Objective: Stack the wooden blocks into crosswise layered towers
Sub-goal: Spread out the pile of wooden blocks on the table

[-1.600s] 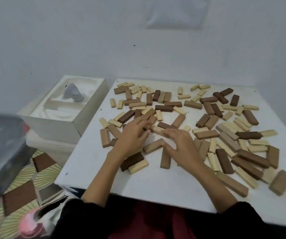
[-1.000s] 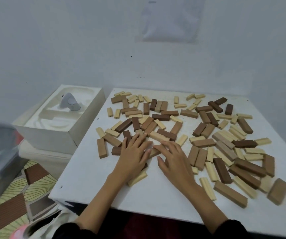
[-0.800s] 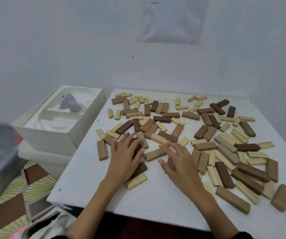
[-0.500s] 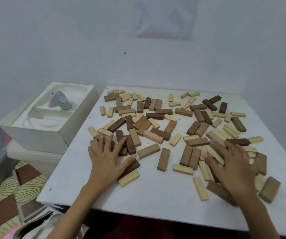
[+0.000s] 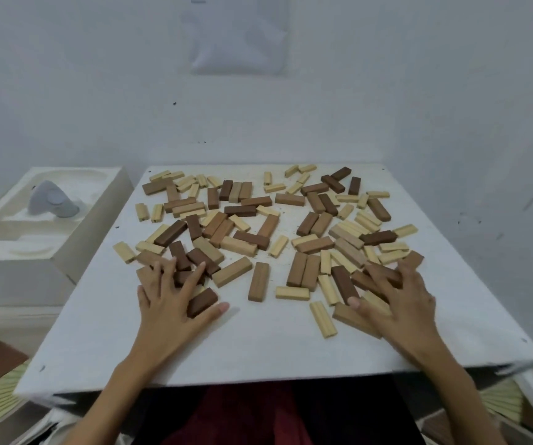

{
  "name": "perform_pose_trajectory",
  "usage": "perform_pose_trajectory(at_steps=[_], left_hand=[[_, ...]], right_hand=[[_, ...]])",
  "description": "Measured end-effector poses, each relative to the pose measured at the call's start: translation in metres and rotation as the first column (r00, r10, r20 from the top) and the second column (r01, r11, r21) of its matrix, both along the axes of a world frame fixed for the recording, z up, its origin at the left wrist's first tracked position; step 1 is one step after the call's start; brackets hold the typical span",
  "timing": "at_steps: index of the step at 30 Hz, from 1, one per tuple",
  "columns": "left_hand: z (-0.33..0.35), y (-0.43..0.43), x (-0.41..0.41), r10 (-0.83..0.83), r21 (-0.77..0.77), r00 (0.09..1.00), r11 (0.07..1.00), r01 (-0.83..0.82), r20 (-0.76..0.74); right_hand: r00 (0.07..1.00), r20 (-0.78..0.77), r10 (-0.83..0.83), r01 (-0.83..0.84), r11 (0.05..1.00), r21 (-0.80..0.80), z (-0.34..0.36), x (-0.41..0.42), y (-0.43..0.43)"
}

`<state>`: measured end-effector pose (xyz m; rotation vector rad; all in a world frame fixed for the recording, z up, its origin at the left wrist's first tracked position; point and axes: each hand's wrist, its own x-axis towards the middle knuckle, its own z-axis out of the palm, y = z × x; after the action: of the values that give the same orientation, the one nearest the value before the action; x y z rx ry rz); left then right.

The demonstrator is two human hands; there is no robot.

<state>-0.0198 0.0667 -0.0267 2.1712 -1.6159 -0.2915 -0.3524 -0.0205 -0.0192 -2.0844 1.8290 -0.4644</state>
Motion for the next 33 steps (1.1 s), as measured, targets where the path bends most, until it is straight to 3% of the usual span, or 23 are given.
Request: perform_pose_trajectory(at_steps=[3,7,13,24,33], left_hand=[[-0.001,-0.004,-0.008,-0.045,0.047,0.998,0.998,0.043,0.049],[-0.002,-0.012,-0.018,-0.072,0.071,0.994,0.995,0.066,0.087],[-0.003,-0.034,-0.023,-0.084,0.067,0.993,0.995,0.079,0.078],[-0.001,-0.101,-0.023,-0.101,0.053,0.995,0.993,0.101,0.010],[0.000,-0.140,-0.020,-0.060,0.058,0.997,0.997,0.058,0.048]], right_hand=[[0.999,0.028,0.029,-0.030,0.999,0.039,0.002,0.015,0.009],[0.986,-0.120,0.119,-0.118,0.993,0.011,-0.007,0.035,0.014],[0.990,-0.086,0.108,-0.118,0.985,-0.123,-0.013,0.060,-0.009],[0.987,-0.099,0.127,-0.129,0.992,-0.008,-0.004,0.093,-0.079],[0.987,-0.131,0.098,-0.108,0.991,-0.076,-0.004,0.114,-0.115]])
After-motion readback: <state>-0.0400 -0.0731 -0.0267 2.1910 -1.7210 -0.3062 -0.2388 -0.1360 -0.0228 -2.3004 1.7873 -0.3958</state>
